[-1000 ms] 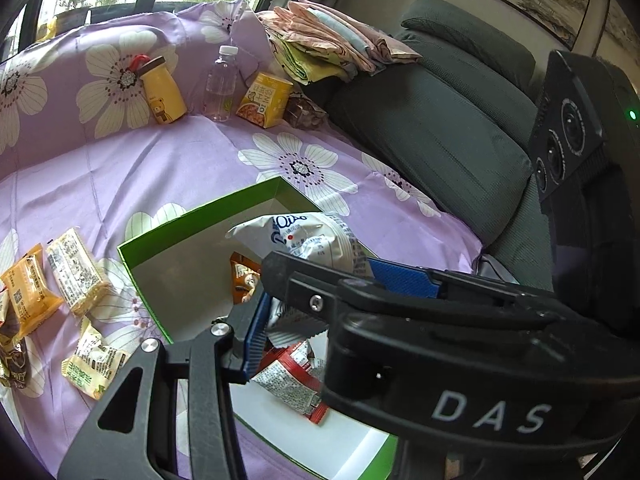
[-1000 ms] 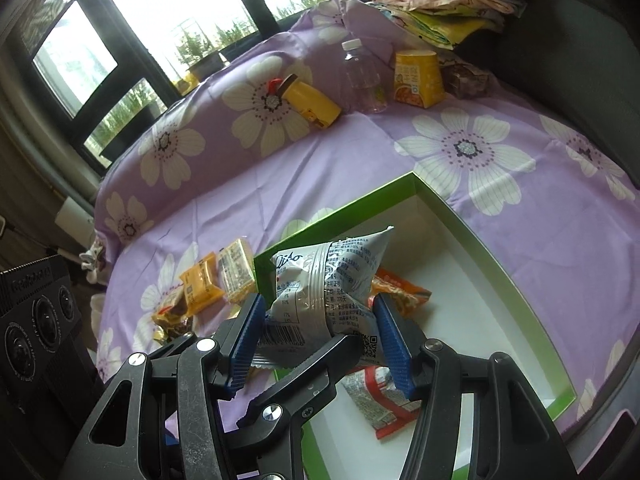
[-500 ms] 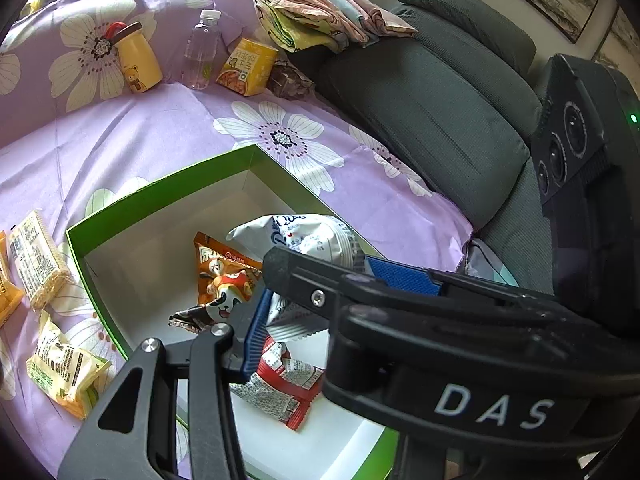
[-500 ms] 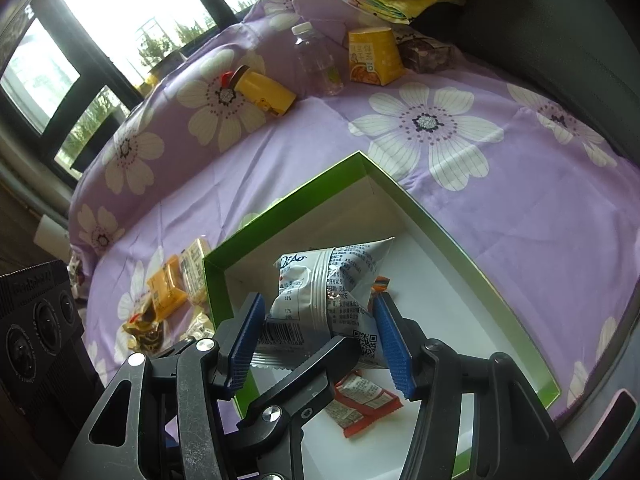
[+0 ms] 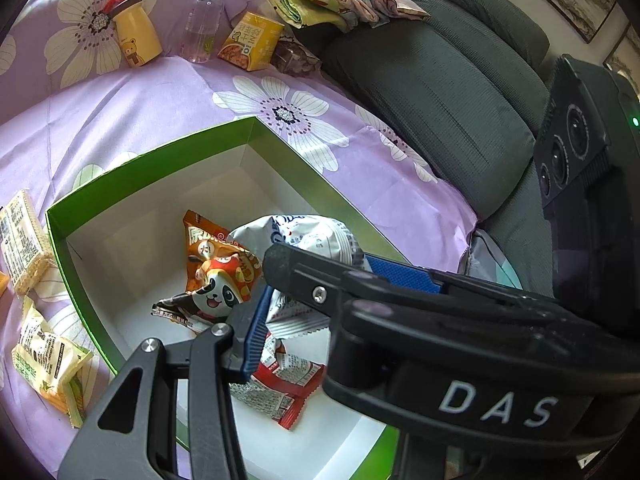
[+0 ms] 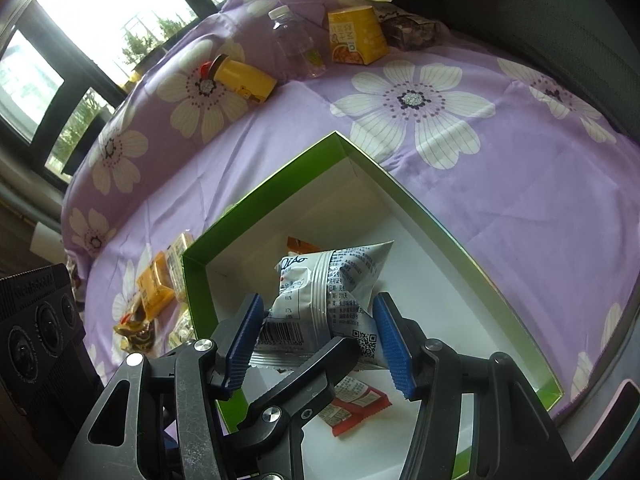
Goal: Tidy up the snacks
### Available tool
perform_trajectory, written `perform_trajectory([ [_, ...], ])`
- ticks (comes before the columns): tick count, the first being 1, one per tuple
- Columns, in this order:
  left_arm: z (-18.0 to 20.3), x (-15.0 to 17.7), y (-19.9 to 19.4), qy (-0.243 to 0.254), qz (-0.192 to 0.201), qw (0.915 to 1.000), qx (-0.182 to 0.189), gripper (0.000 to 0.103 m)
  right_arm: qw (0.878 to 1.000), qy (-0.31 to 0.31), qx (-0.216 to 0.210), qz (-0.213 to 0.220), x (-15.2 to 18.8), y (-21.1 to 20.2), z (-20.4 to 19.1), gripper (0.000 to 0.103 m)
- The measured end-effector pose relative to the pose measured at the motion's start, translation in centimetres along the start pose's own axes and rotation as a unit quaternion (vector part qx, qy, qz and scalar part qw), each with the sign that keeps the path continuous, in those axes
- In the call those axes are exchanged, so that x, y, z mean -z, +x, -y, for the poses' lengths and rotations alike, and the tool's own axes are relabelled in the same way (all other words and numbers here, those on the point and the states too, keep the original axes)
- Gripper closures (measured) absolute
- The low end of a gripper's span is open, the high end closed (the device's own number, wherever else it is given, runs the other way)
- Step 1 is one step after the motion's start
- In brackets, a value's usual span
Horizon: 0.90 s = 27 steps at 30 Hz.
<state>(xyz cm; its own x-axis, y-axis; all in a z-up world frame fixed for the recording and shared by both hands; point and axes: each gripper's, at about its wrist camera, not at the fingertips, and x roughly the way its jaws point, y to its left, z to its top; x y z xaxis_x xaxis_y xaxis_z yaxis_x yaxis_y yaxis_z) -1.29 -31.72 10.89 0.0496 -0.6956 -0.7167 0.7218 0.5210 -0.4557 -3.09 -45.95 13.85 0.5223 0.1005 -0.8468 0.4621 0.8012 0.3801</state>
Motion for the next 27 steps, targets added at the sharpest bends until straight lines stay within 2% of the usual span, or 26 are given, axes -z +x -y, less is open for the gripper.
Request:
perform_trajectory([
  [15,-0.4,0.1,1.7,-0.021,-0.027,0.9994,0.005,0.061,0.999,0.017,0.025,-0.021,0.0,1.1,1.0,0.044],
  [27,-0.4,0.1,1.2,-0.021,-0.023,0.9995,0.0,0.061,0.999,0.016,0.021,-0.02,0.1,1.0,0.9,0.044],
])
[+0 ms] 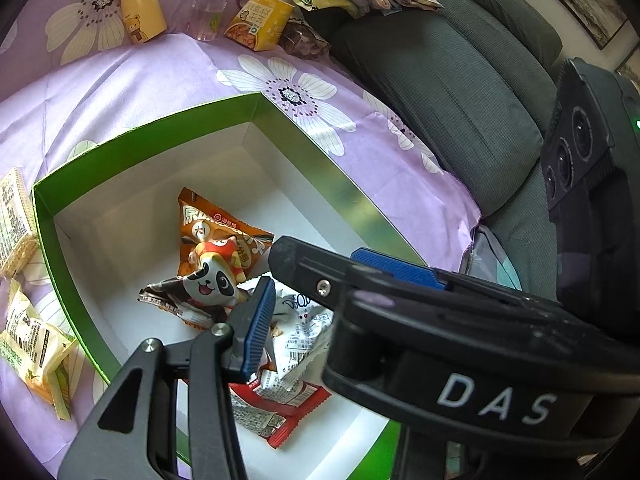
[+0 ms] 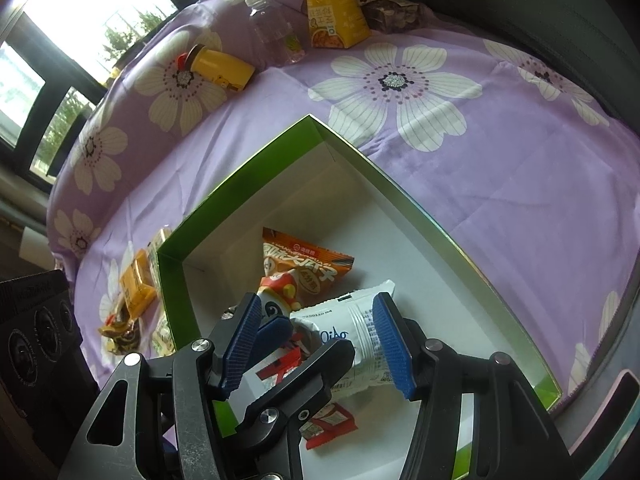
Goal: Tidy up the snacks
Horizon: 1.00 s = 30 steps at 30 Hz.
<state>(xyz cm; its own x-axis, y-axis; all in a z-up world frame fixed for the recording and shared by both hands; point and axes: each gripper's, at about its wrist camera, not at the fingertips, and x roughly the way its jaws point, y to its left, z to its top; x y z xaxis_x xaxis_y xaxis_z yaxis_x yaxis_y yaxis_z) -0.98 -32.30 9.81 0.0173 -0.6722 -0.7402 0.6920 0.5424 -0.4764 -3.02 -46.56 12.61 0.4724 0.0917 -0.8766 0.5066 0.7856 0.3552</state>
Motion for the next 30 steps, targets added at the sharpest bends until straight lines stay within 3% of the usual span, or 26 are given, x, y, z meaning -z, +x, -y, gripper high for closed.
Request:
perform_trajectory([
  [30,-1.0,0.3,-3.2,-0.015,0.033,0.9985,-0.04,0.055,0.999,0.014,-0.012,0.029,-0.1,-1.5,0.3,0.044],
])
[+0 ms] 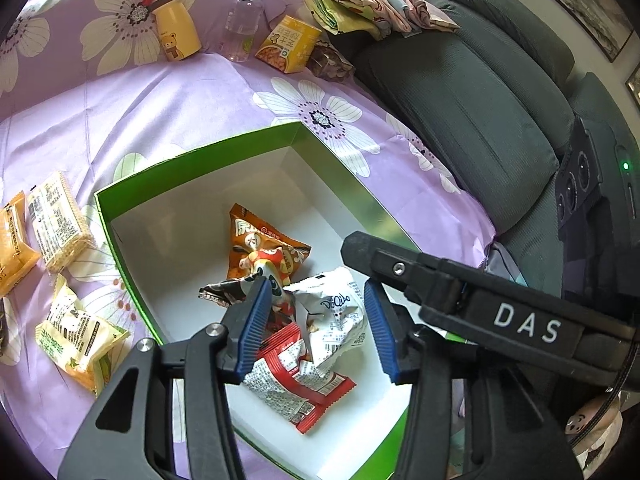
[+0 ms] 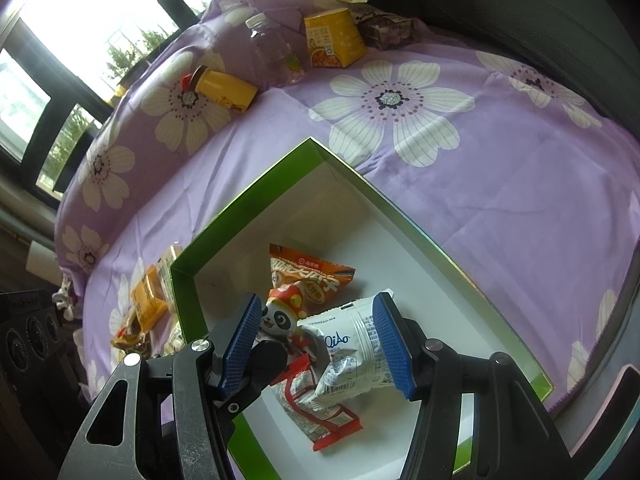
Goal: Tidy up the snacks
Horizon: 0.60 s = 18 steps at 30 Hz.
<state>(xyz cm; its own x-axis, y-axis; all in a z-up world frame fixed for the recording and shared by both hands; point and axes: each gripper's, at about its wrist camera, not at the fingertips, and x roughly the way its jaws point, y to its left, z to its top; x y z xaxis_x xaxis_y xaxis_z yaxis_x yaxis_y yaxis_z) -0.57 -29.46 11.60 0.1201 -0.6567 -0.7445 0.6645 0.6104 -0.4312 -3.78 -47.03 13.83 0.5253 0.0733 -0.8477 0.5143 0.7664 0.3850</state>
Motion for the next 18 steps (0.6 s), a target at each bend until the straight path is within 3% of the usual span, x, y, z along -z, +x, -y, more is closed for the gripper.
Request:
perform_trajectory([
  [12,-2.4,0.7,-5.6,-0.012,0.052,0.9983,-0.022,0.038,0.999,0.002,-0.017,0.032,0.0,-1.4,-0.5,0.044],
  [18,-5.4,1.9,-10.4,-0.041,0.093,0.9936,-0.049,0.021,0.999,-0.002,-0.024,0.047,0.3,-1.9,-1.3,0.038],
])
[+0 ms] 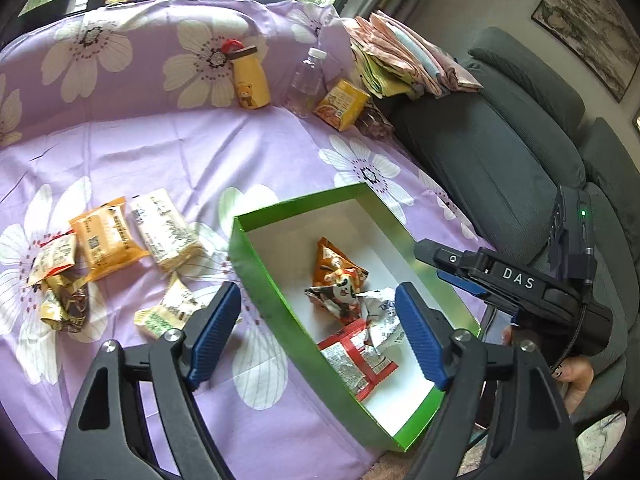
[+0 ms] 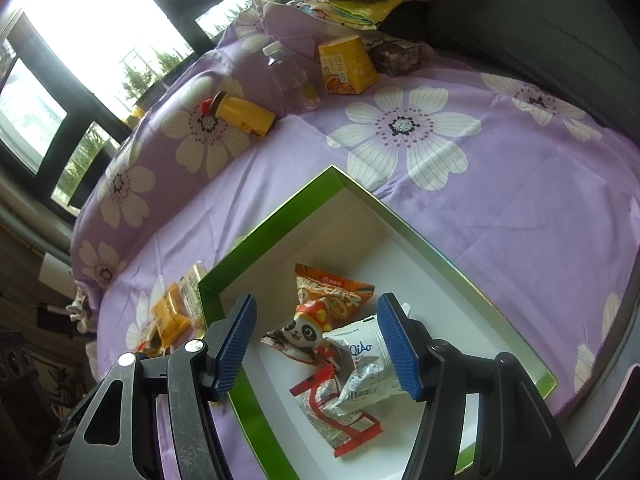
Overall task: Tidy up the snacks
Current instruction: 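Withdraw the right tool and reach to the red-edged cream packet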
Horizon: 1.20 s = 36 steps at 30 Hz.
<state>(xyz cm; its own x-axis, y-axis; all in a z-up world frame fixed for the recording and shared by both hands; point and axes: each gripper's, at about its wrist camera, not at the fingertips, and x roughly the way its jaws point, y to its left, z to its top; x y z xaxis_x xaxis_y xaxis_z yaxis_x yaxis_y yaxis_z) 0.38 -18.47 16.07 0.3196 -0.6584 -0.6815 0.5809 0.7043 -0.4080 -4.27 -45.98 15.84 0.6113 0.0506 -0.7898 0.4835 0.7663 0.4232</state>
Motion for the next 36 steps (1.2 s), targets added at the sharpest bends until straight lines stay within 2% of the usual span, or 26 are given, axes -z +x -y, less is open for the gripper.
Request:
perform_trajectory([
  [3,-2.1,0.3,-2.3,-0.018,0.017,0.9993,-0.027,0.02,1.0,-0.009,-0.015,0.008,0.2,-0.3,-0.9,0.035],
  [7,-5.4,1.0,-5.3,-0.053,0.033,0.9962,-0.059,0.01,0.999,-0.03,-0.037,0.02,0.6,-0.7,-2.5,0.026],
  [13,-9.9,2.7,-9.9,-0.087,0.053,0.9895,-0.102,0.01,0.995,-0.072,-0.057,0.044,1.6,-1.3,-5.2,0.019],
  [15,-11.7,3.8,-11.4,-0.109,0.064,0.9845,-0.122,0.009,0.993,-0.083,-0.072,0.047,2.0,-1.4,-6.2,0.016],
  [17,-13.5,4.9,-12.4,-0.129,0.064,0.9798,-0.139,0.0,0.991,-0.094,-0.088,0.046,2.4,-1.3,-7.3,0.014],
  [20,-15.9,6.5,-13.4,-0.159,0.074,0.9711,-0.162,0.001,0.987,-0.112,-0.109,0.041,3.2,-0.9,-9.2,0.013],
  [25,-19.9,8.2,-13.5,-0.221,0.067,0.9571,-0.175,0.001,0.981,-0.148,-0.124,0.02,5.0,0.6,-13.1,0.013],
  [29,-21.3,8.4,-13.1,-0.235,0.064,0.9482,-0.203,0.001,0.976,-0.181,-0.117,-0.016,6.5,3.2,-17.0,0.013],
  [36,-22.7,8.8,-12.6,-0.237,0.048,0.9442,-0.224,0.001,0.958,-0.248,-0.093,-0.109,8.2,9.6,-24.9,0.013],
])
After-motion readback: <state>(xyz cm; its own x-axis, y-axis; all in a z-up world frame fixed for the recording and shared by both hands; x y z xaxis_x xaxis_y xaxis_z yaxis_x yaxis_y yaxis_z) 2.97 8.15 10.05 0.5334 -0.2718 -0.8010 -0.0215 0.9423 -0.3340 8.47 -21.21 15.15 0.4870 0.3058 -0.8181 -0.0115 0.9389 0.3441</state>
